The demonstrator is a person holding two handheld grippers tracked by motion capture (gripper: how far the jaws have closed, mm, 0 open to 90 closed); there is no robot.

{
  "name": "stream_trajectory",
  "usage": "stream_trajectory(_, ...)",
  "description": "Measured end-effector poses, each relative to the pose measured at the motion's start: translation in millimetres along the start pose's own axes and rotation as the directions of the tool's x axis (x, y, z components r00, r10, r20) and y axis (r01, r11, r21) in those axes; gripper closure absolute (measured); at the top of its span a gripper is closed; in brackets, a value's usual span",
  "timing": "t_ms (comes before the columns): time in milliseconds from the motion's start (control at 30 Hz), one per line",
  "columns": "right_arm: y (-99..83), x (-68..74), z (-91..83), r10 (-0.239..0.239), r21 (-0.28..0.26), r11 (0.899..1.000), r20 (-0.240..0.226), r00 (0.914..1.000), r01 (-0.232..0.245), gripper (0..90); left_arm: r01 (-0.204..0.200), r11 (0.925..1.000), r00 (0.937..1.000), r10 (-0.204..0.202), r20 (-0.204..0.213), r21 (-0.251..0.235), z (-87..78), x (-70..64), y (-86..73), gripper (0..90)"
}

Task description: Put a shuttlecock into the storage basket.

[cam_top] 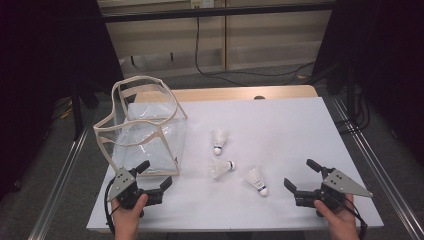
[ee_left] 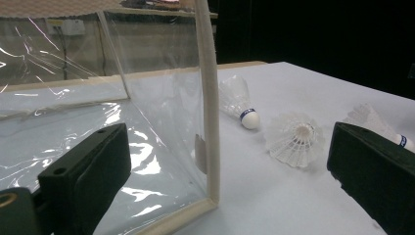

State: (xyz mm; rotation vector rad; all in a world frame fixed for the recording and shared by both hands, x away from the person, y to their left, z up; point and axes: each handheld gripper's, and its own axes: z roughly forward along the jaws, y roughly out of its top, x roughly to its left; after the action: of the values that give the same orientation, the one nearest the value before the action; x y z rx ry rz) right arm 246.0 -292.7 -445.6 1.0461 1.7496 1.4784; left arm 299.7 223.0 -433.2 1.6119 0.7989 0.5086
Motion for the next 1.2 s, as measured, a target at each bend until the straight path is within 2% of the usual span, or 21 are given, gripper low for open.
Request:
stream_trajectory(533, 0.4, -0.1, 0.0, -0.005, 0.0, 1.0, 0.002, 1.0, 0.005, 0.9, -0.007, 0.9999, 0.9997, 0.007, 0.024, 0.013, 3.1, -4.1, 1.1, 2.5)
stream_trajectory(767, 0.9, 0.0, -0.2, -0.011, -0.001, 1.0, -0.001, 0.9999, 0.011, 1.0, -0.018, 0.9996, 0.999, 0.017, 0.042, 0.023, 6.4, -8.6, 2.4, 2.3)
stream_trajectory(900, 1.0, 0.0, -0.4, -0.013, -0.003, 1.0, -0.003, 0.9999, 0.013, 1.0, -0.038, 0.9987, 0.9979, 0.036, 0.053, 0.033, 8.9, -13.7, 4.5, 2.2)
stream_trajectory(967, 1.1, 0.1, -0.6, -0.014, -0.004, 1.0, -0.003, 0.9999, 0.014, 1.0, -0.028, 0.9992, 0.998, 0.027, 0.058, 0.028, 9.9, -16.7, 5.2, 2.2)
stream_trajectory(1100, 1.2, 0.6, -0.2, -0.015, -0.001, 1.0, -0.007, 0.9999, 0.015, 1.1, -0.043, 0.9983, 0.9966, 0.04, 0.072, 0.04, 11.5, -19.1, 5.5, 2.1)
stream_trajectory(1200, 1.5, 1.0, 0.1, -0.019, -0.002, 1.0, -0.009, 0.9998, 0.019, 1.2, -0.037, 0.9983, 0.9958, 0.034, 0.085, 0.044, 13.6, -21.6, 5.3, 2.1)
